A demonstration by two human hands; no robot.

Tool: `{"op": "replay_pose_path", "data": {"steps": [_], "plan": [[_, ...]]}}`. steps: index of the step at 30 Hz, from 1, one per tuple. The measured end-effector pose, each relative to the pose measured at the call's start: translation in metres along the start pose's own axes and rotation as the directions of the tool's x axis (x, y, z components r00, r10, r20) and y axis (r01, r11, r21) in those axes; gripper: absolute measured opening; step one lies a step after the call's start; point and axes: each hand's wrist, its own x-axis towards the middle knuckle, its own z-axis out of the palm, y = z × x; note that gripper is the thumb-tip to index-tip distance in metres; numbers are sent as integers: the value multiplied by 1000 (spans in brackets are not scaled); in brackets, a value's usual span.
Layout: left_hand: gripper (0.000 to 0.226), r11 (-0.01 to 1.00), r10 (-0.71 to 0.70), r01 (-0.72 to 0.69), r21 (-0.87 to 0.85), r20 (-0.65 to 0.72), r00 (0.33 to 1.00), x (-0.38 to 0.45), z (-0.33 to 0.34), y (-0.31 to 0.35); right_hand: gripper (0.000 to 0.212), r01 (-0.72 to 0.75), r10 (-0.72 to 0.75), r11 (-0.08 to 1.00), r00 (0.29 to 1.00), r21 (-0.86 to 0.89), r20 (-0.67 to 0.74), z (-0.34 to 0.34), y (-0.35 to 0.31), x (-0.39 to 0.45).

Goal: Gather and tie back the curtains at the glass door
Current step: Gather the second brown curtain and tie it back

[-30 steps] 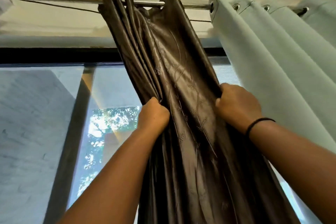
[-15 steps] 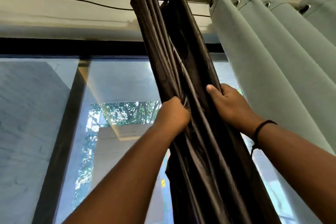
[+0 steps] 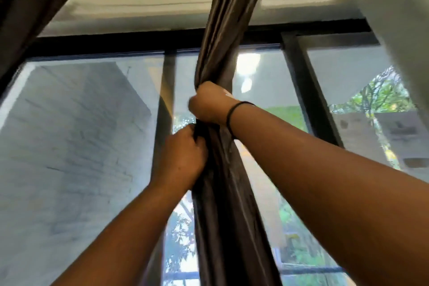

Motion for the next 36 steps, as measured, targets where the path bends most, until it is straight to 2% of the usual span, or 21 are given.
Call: {"op": "replay_pose_path", "data": {"steps": [2,3,4,6,9,12,13,14,16,19,20,22,23,25,27,28,30,32,33,34,36], "plan": [[18,998,18,-13,55,-80,997,5,-29,-25,30,74,-72,997,995,-32,67,13,-39,4],[18,997,28,-20,77,-98,995,6,-41,-35,30,146,-136,983,986,-110,101,19,-55,4],[17,996,29,-19,87,-111,993,6,-51,-43,28,159,-129,965,980,-207,151,23,-66,7],[19,997,16,-5,82,-127,992,3,-63,-56,24,155,-111,955,977,-254,182,31,-79,12],[22,998,32,-24,60,-132,991,-7,-68,-70,22,38,-11,989,981,-140,194,41,-81,18],[23,999,42,-42,6,-102,994,-11,-69,-72,26,-27,43,979,996,-201,79,39,-82,14],[22,999,36,-37,-17,-85,996,-12,-67,-71,28,-88,96,991,992,-96,79,39,-79,11],[21,999,26,-28,-35,-64,998,-13,-64,-68,29,-80,89,993,990,-85,107,39,-74,8],[19,999,4,-4,-50,-6,1000,-21,-52,-59,26,-118,121,990,992,-76,45,36,-61,2],[21,997,3,4,-81,80,997,-43,-26,-47,12,-179,185,974,982,-142,33,47,-43,-22],[22,991,-8,20,-129,94,996,-51,-19,-45,16,-213,218,968,976,-133,24,54,-35,-33],[22,963,-10,40,-267,114,993,-67,-7,-45,29,-306,306,952,952,-30,9,66,-18,-56],[20,948,-6,47,-316,129,992,-76,-2,-46,37,-351,354,930,935,109,-7,74,-7,-70],[18,928,-17,77,-364,166,986,-100,7,-48,65,-416,461,813,887,408,-14,88,9,-99],[21,909,-43,123,-398,204,978,-125,13,-48,95,-439,527,661,849,609,39,105,24,-122],[24,900,-58,151,-408,231,971,-136,15,-48,99,-457,548,595,833,662,83,111,27,-133],[21,883,-76,195,-428,279,957,-156,13,-52,90,-499,590,514,796,698,135,123,29,-150],[15,858,-107,234,-456,286,952,-168,6,-58,71,-516,617,552,781,655,95,127,25,-165],[13,850,-139,250,-464,261,955,-172,0,-61,60,-511,606,617,794,599,52,129,23,-172],[11,851,-176,254,-460,207,962,-172,-7,-63,53,-506,581,693,814,514,17,129,17,-178],[11,862,-255,252,-440,53,966,-166,-24,-65,54,-495,528,803,849,333,-11,130,9,-191]]}}
